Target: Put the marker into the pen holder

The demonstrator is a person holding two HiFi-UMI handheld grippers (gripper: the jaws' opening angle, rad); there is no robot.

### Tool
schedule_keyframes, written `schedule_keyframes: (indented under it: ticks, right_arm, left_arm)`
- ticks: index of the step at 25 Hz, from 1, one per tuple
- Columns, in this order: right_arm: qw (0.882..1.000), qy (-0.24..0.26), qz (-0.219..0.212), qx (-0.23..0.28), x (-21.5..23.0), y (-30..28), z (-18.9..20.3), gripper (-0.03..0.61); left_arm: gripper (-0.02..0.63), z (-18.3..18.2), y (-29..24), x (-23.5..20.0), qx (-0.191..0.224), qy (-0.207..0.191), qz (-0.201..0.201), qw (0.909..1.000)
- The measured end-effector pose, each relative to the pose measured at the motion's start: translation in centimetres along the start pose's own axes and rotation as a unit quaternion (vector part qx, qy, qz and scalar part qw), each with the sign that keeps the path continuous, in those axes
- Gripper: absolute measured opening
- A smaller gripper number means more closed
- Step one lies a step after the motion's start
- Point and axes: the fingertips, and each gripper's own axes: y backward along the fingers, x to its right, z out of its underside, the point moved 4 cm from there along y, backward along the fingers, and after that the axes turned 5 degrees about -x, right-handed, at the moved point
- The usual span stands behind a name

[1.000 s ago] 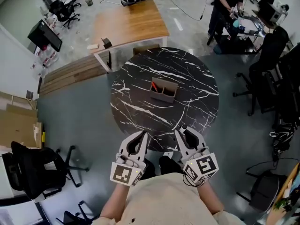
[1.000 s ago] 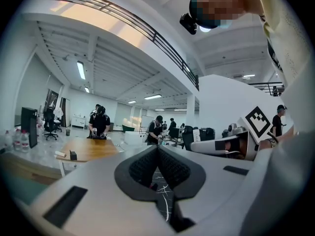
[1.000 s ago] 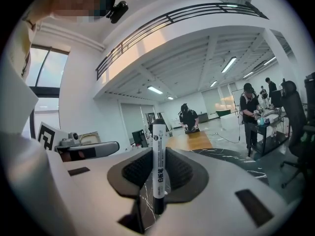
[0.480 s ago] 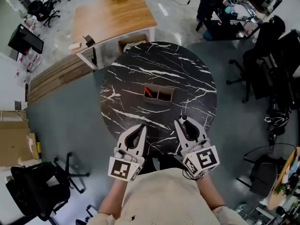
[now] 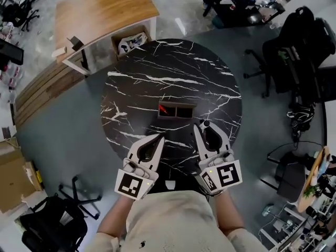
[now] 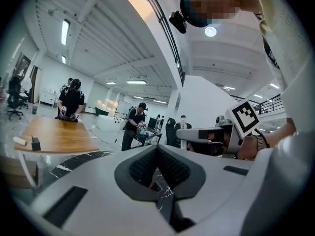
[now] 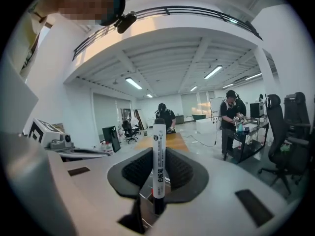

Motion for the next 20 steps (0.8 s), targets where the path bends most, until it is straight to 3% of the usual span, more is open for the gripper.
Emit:
schedule_keyframes:
  ticks: [7,13,20]
  right_arm:
    - [0.999,0.023,0.029,-0.009,1.9,-4.7,2.1,0.083]
    - [1.000,0.017,0.011,-0.020,3.2,-7.7,5.6,0.083]
    - [1.000,0.029,0.002,0.011,4.1,-10.4,7.6,0.083]
  left_arm:
    - [0.008,2.0,-2.7,-4.1,-0.040,0.006,0.017,0.9990]
    - [0.008,3.2,-5.3,-6.1,-0.052,0.005,0.006,0.9986]
    - [0.008,5.5,-6.8,-6.2,-0.072,0.034,-0.008,0.9968]
